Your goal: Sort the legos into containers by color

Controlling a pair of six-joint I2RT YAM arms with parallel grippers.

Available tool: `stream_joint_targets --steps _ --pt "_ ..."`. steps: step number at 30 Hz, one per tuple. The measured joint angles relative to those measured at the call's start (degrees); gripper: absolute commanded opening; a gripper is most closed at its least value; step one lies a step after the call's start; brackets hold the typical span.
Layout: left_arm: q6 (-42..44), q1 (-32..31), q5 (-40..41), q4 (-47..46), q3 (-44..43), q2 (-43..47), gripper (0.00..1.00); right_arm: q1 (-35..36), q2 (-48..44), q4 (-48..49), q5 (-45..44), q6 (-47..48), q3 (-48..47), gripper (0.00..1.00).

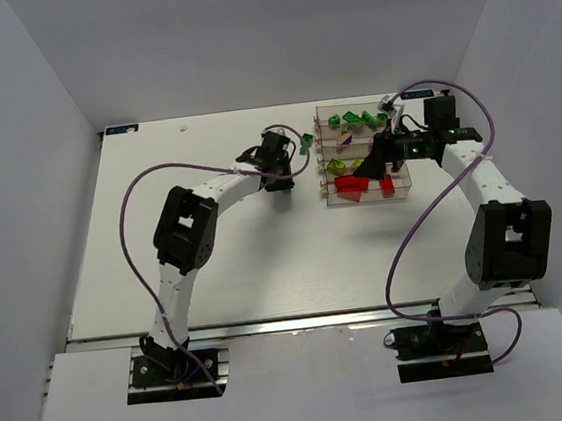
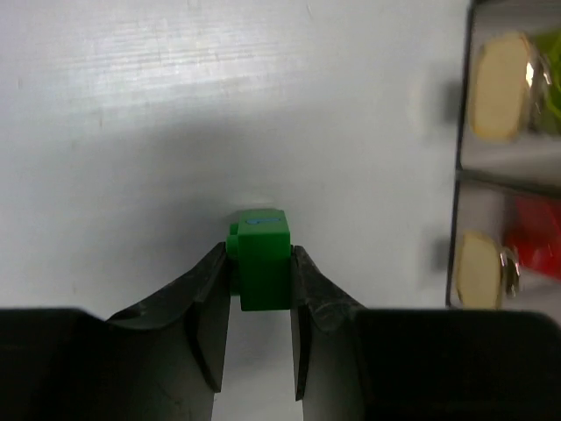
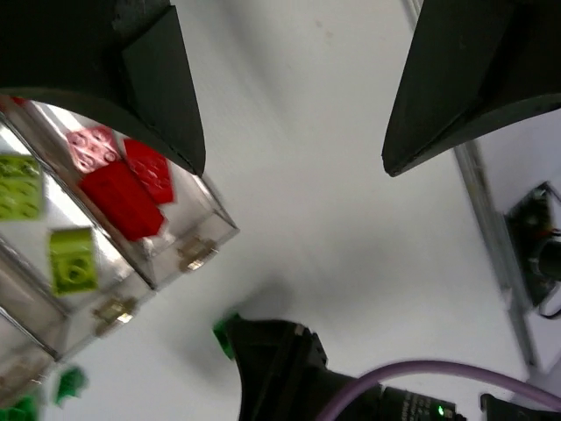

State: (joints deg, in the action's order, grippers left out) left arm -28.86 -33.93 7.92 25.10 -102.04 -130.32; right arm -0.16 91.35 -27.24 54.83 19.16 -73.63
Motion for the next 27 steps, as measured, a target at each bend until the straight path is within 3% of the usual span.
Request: stream_joint_targets --steps 5,10,15,21,27 --pt "2.05 0.0 -7.63 -12.81 24.48 19.21 0.17 4.48 0.9 -0.33 7.34 -2.71 -0.87 0.89" --pt "5.35 0.0 -20.94 -36.89 48.02 40.98 0.15 10.32 4.63 -0.85 13.05 -8.33 -3.72 0.9" --pt "4.26 -0.22 -30.03 -56.7 64.13 51.39 0.14 16.5 8.81 -1.33 15.78 -15.5 -7.78 0.85" --pt "2.21 -0.22 -32.85 -67.49 72.96 55.12 0.1 18.73 11.45 0.66 18.82 -26.32 -9.14 0.79" --pt "1.84 -0.24 -33.51 -71.04 73.26 55.78 0.09 22.25 14.03 -4.31 16.06 -27.1 -11.82 0.8"
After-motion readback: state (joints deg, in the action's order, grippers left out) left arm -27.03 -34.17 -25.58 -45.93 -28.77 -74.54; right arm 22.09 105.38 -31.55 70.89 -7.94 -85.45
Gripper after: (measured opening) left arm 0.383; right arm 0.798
